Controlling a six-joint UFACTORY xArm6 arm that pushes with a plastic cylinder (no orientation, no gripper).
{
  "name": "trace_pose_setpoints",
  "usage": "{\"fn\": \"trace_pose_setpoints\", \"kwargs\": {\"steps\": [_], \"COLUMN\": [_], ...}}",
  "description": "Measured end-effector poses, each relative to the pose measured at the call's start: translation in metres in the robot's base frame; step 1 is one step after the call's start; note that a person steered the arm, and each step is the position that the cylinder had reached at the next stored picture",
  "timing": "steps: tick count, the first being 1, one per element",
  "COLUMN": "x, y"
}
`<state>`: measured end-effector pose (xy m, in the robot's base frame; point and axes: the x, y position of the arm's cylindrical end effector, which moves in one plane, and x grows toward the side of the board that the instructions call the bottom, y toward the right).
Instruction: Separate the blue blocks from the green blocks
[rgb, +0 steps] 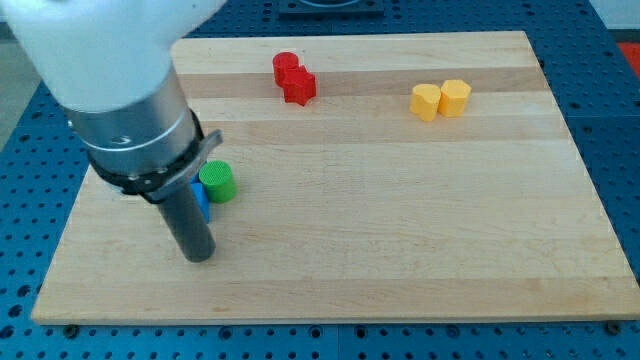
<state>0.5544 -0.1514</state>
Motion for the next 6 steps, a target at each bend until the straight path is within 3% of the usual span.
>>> {"fn": "trace_pose_setpoints", "kwargs": {"steps": [6], "x": [-0.1], "y": [-0.008]}}
